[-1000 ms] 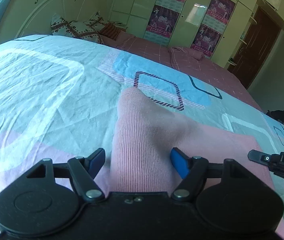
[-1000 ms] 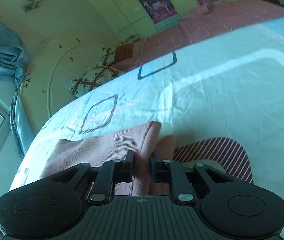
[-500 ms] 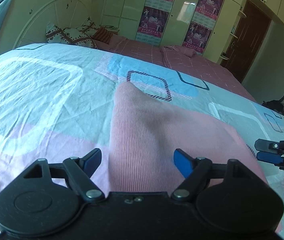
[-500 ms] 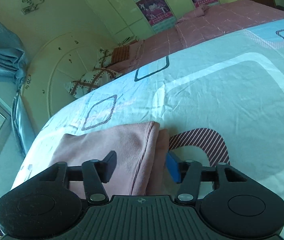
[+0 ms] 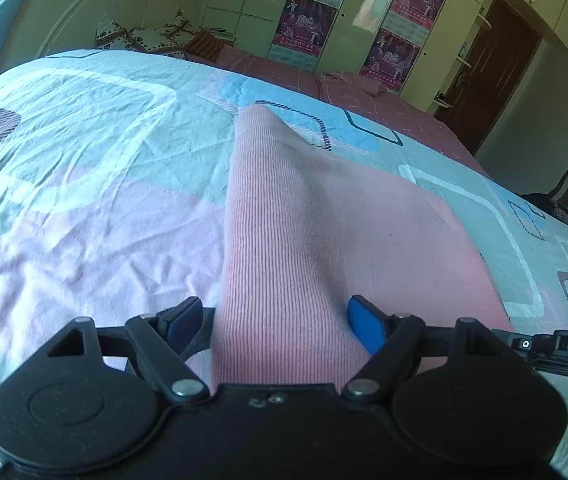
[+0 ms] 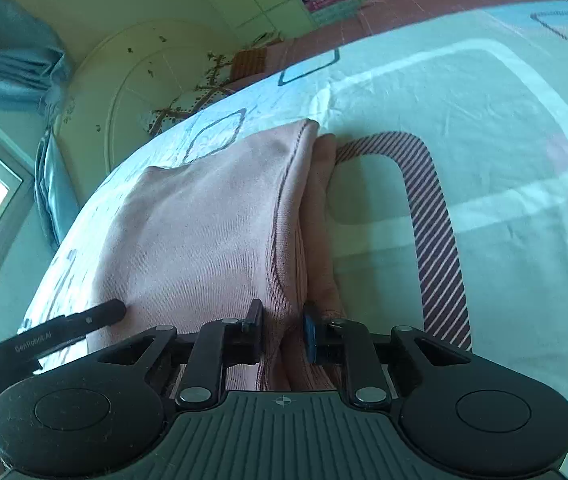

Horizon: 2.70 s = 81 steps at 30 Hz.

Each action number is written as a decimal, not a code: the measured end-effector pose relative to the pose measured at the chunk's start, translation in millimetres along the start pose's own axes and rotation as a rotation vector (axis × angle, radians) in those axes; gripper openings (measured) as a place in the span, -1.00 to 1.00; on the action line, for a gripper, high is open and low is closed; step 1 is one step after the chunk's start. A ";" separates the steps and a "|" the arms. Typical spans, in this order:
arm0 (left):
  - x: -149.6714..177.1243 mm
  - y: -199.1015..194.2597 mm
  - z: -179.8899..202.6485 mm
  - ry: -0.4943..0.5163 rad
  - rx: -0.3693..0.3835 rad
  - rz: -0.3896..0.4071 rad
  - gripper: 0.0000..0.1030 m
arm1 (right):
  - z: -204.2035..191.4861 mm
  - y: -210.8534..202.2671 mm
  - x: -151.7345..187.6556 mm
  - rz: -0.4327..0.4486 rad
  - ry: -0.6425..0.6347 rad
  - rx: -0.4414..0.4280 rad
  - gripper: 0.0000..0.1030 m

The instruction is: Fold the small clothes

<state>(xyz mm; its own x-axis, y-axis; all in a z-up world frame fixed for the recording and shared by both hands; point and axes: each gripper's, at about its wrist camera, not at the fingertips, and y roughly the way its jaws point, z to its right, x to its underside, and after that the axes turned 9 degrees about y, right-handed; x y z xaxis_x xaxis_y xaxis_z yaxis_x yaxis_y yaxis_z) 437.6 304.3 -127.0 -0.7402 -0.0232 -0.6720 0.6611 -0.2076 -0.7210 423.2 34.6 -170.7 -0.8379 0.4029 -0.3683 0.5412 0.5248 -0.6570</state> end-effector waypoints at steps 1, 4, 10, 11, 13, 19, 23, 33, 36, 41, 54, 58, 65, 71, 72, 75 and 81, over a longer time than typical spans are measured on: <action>1.1 -1.0 -0.2 -0.004 0.002 -0.004 0.52 | 4.4 0.4 -1.6 -0.012 0.047 -0.012 -0.70; 6.1 -3.4 2.9 0.017 0.013 -0.014 0.52 | 11.1 -9.3 -4.6 -0.019 0.169 -0.123 -0.71; 22.3 -8.6 4.7 0.008 0.018 -0.022 0.56 | 7.6 -16.4 6.0 0.068 0.042 0.039 -0.68; 24.7 -11.2 5.1 0.004 0.021 -0.022 0.56 | 3.8 -19.7 9.6 0.077 0.019 0.044 -0.60; 31.1 -13.6 7.0 0.006 0.030 -0.030 0.56 | 1.1 -24.0 15.1 0.062 0.008 0.037 -0.20; 38.2 -13.2 17.3 0.064 -0.005 -0.034 0.55 | 13.6 -17.3 35.4 0.068 0.018 0.112 -0.29; 36.1 -21.3 21.7 0.074 -0.026 -0.043 0.60 | 21.1 -26.0 35.9 0.078 0.129 0.110 -0.29; 31.8 -25.5 33.4 0.112 -0.088 -0.059 0.98 | -35.7 -23.9 60.1 0.167 -0.120 0.341 -0.28; 32.1 -15.9 32.5 0.099 -0.089 -0.108 0.98 | -51.3 -26.7 69.3 0.237 -0.197 0.379 -0.28; 34.4 -6.4 29.1 0.078 -0.111 -0.133 1.00 | -40.5 -10.8 73.8 0.171 -0.160 0.423 -0.28; 41.8 -57.1 41.6 0.056 -0.122 -0.067 0.59 | -78.4 -79.6 112.3 0.248 -0.263 0.302 -0.27; 59.4 -125.8 53.6 0.031 -0.231 0.091 0.71 | -86.3 -115.2 132.8 0.259 -0.305 0.247 -0.27; 96.1 -225.8 105.0 0.171 -0.346 0.091 0.96 | -98.3 -190.3 187.3 0.254 -0.385 0.147 0.29; 129.9 -289.5 132.0 0.135 -0.263 0.068 0.96 | -110.5 -258.0 231.4 0.346 -0.412 0.130 0.49; 134.2 -296.1 135.0 0.131 -0.258 0.076 0.96 | -112.5 -266.3 235.9 0.356 -0.413 0.136 0.57; 145.0 -317.4 145.9 0.138 -0.252 0.095 0.96 | -118.7 -290.0 251.7 0.407 -0.431 0.149 0.72; 155.0 -351.4 163.9 0.164 -0.267 0.140 0.98 | -124.8 -319.2 274.5 0.461 -0.449 0.150 0.78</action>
<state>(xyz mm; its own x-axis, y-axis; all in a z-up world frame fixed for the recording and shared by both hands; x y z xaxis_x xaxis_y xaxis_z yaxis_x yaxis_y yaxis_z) 70.5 213.4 49.9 -0.6249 0.1287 -0.7701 0.7796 0.0503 -0.6242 29.4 71.2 20.1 -0.4888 0.1924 -0.8509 0.8629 0.2507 -0.4389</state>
